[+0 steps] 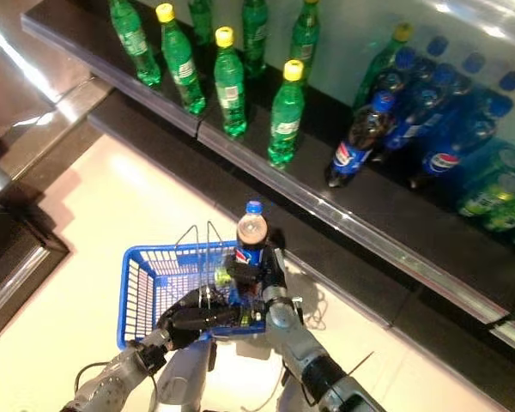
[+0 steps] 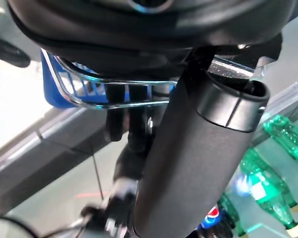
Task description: Pick up the drink and place into the basket.
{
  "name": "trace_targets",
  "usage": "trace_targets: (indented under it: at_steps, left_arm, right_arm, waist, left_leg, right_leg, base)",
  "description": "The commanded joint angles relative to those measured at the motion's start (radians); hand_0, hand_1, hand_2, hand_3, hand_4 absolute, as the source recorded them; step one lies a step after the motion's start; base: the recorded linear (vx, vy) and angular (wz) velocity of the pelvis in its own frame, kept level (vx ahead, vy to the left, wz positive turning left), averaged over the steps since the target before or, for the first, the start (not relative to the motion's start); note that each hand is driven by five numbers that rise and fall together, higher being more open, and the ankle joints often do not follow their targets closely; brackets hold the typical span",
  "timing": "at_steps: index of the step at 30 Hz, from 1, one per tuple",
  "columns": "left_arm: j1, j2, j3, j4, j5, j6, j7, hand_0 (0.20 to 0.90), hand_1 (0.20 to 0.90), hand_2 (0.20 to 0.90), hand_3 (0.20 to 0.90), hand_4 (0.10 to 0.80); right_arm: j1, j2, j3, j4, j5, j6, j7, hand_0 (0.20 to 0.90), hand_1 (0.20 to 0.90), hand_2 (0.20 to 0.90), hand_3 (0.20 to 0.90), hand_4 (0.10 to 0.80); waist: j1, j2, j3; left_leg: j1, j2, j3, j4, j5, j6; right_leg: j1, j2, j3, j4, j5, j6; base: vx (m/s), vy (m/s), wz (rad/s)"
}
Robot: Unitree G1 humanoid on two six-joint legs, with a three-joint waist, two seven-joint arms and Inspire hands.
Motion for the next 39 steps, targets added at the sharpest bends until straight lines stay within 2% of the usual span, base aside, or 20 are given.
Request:
trace_targets:
  at_steps: [1,5,10,14,22,26,30,32,39]
  left_arm:
    - [-0.143,-0.047,-0.021,-0.357,-0.06,-0.114,-0.24,0.3,0.3,0.3,0.2,0.1]
    - [-0.174,-0.058,-0.035,-0.364,-0.059,-0.076,-0.244,0.3,0.3,0.3,0.2,0.1]
    - [-0.165,-0.064,-0.037,-0.384,-0.048,-0.018,-0.257,0.3,0.3,0.3,0.2,0.1]
    - [-0.139,-0.064,-0.031,-0.394,-0.035,0.019,-0.271,0.3,0.3,0.3,0.2,0.1]
    - [-0.083,-0.051,-0.027,-0.436,-0.002,0.086,-0.28,0.3,0.3,0.3,0.2,0.1]
    - [-0.073,-0.041,-0.024,-0.452,0.002,0.103,-0.283,0.3,0.3,0.3,0.2,0.1]
    - [-0.054,-0.027,-0.005,-0.466,0.004,0.151,-0.296,0.3,0.3,0.3,0.2,0.1]
    - [-0.047,-0.023,-0.002,-0.473,0.004,0.164,-0.293,0.3,0.3,0.3,0.2,0.1]
    - [-0.042,0.001,-0.007,-0.469,0.001,0.185,-0.298,0.3,0.3,0.3,0.2,0.1]
  right_arm:
    - [-0.176,0.112,-0.001,-0.016,0.058,-0.099,0.015,0.3,0.3,0.3,0.2,0.1]
    - [-0.262,0.146,-0.022,0.134,0.104,-0.089,0.027,0.3,0.3,0.3,0.2,0.1]
    - [-0.306,0.19,-0.045,0.27,0.17,-0.073,0.036,0.3,0.3,0.3,0.2,0.1]
    - [-0.285,0.227,-0.054,0.362,0.282,0.001,0.087,0.3,0.3,0.3,0.2,0.1]
    - [-0.207,0.276,-0.074,0.486,0.548,0.05,0.311,0.3,0.3,0.3,0.2,0.1]
    - [-0.21,0.282,-0.051,0.485,0.522,0.079,0.399,0.3,0.3,0.3,0.2,0.1]
    - [-0.201,0.262,0.0,0.508,0.539,0.112,0.522,0.3,0.3,0.3,0.2,0.1]
    - [-0.206,0.26,0.006,0.531,0.517,0.135,0.539,0.3,0.3,0.3,0.2,0.1]
    - [-0.233,0.267,-0.013,0.614,0.513,0.124,0.517,0.3,0.3,0.3,0.2,0.1]
  waist:
    - [0.044,0.008,-0.077]
    - [0.07,0.024,-0.063]
    - [0.103,0.033,-0.059]
    - [0.125,0.032,-0.067]
    - [0.161,0.03,-0.078]
    - [0.17,0.028,-0.079]
    - [0.186,0.019,-0.101]
    - [0.191,0.015,-0.111]
    - [0.21,0.007,-0.13]
  left_leg:
    - [-0.085,-0.033,-0.031,0.155,-0.024,0.017]
    - [-0.114,-0.054,-0.044,0.186,-0.03,0.017]
    - [-0.117,-0.065,-0.056,0.224,-0.046,0.011]
    - [-0.097,-0.065,-0.064,0.23,-0.054,0.007]
    - [-0.033,-0.062,-0.083,0.206,-0.064,0.009]
    - [-0.019,-0.061,-0.093,0.189,-0.062,0.008]
    - [0.009,-0.061,-0.096,0.163,-0.057,0.011]
    - [0.019,-0.061,-0.099,0.158,-0.056,0.013]
    - [0.051,-0.064,-0.115,0.134,-0.05,0.02]
  right_leg:
    - [0.016,-0.024,-0.01,0.03,0.051,-0.006]
    - [0.004,-0.034,-0.023,0.057,0.05,-0.006]
    - [0.017,-0.041,-0.039,0.092,0.042,-0.002]
    - [0.041,-0.04,-0.049,0.098,0.037,0.004]
    - [0.096,-0.031,-0.068,0.087,0.032,0.017]
    - [0.104,-0.025,-0.071,0.079,0.033,0.018]
    - [0.118,-0.018,-0.077,0.068,0.032,0.021]
    - [0.123,-0.015,-0.079,0.067,0.032,0.021]
    - [0.149,0.0,-0.086,0.053,0.036,0.018]
  base:
    - [-0.054,0.017,0.13]
    - [0.001,0.023,0.25]
    - [0.099,0.019,0.21]
    - [0.136,-0.002,0.15]
    - [0.115,-0.033,0.11]
    - [0.01,-0.009,0.03]
    - [0.07,-0.019,0.04]
    - [0.078,-0.015,0.04]
    - [0.059,-0.024,0.03]
